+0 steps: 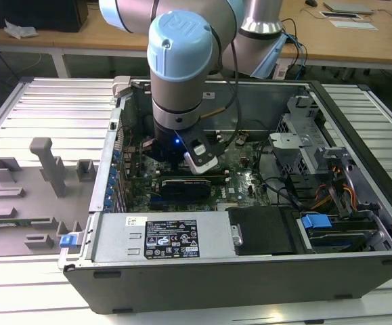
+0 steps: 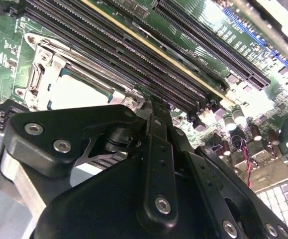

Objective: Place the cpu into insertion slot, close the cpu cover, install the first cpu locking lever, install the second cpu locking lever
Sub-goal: 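Install the second cpu locking lever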

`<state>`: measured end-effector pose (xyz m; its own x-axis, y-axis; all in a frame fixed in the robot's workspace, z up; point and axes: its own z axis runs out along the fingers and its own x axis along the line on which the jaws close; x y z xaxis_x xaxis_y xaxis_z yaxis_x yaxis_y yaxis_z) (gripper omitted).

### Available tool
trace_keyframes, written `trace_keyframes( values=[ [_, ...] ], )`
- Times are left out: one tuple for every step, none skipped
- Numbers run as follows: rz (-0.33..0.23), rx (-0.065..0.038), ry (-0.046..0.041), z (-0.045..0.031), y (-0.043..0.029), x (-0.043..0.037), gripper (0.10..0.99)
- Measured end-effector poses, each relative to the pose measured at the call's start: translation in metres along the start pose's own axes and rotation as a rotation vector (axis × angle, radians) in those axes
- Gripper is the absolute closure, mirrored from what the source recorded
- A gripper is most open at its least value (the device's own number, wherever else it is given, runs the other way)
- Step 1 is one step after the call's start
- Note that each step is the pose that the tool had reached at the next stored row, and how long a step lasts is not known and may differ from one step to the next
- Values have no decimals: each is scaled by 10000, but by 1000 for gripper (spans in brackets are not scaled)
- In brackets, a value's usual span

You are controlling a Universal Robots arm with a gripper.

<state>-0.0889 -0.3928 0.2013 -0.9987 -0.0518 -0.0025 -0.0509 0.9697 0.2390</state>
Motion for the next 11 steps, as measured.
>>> trace_keyframes(
  values=[
    [0, 0, 0, -5, 1, 0, 980],
    [0, -1, -1, -11, 3, 0, 980],
    [0, -20, -1, -12, 3, 0, 980],
    [-1, -78, -4, -12, 5, -1, 980],
    [-4, -165, -8, -11, 6, -1, 980],
    [-4, -280, -15, -11, 6, -1, 980],
    [-5, -465, -24, -11, 6, -1, 980],
    [-5, -528, -27, -9, 6, -1, 980],
    [-5, -550, -31, -1, 5, -1, 980],
    [-4, -548, -29, 9, 3, -1, 980],
    [-4, -546, -28, 22, -1, 0, 980]
  ],
)
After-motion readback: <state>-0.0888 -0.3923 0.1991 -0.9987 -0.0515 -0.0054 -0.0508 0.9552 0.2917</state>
